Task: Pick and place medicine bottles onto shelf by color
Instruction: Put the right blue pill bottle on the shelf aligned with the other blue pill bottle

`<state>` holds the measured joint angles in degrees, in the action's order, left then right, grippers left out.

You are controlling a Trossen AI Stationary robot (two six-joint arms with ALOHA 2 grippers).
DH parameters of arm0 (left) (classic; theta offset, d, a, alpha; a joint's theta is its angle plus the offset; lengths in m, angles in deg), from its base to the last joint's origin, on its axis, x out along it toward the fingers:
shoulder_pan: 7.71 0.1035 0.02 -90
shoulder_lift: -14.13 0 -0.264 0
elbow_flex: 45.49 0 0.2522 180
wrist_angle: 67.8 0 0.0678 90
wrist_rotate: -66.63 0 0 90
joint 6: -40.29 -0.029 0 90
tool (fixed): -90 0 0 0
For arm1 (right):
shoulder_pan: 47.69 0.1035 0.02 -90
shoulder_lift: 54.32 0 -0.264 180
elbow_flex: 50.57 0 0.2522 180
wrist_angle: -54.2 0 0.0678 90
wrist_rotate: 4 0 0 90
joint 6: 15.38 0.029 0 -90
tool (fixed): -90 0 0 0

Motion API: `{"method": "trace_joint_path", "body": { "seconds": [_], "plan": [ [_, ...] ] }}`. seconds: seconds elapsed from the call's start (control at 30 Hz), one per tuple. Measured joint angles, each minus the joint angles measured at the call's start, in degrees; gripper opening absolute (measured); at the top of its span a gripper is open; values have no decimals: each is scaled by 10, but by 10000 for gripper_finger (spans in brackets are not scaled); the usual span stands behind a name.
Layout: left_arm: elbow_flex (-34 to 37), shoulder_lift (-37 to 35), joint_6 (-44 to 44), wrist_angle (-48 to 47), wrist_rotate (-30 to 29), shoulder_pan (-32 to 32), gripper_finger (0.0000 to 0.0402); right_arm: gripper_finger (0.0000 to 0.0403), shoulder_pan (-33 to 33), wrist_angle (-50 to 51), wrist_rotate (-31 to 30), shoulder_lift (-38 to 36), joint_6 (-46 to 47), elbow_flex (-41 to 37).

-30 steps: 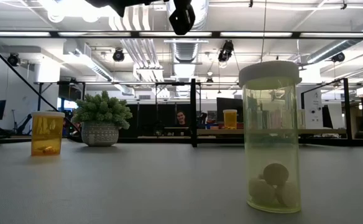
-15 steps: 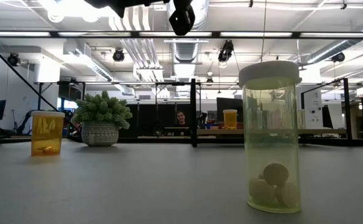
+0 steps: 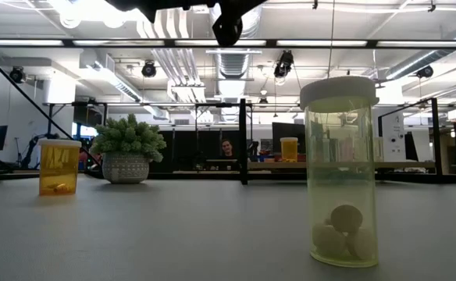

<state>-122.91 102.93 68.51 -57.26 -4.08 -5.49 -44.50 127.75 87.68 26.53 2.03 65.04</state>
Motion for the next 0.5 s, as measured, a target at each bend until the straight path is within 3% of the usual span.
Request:
{"method": "trace_joint_path", "body": {
  "seconds": [0.17,0.33,0.5],
  "plan": [
    [0,0,0,3,-21,10,216,105,-37,62,-6,-27,7,0],
    [-1,0,-1,5,-40,24,217,105,-83,133,-48,-37,6,-2],
    [-1,0,-1,6,-65,38,217,105,-143,166,-52,-36,-20,-45]
  ]
}}
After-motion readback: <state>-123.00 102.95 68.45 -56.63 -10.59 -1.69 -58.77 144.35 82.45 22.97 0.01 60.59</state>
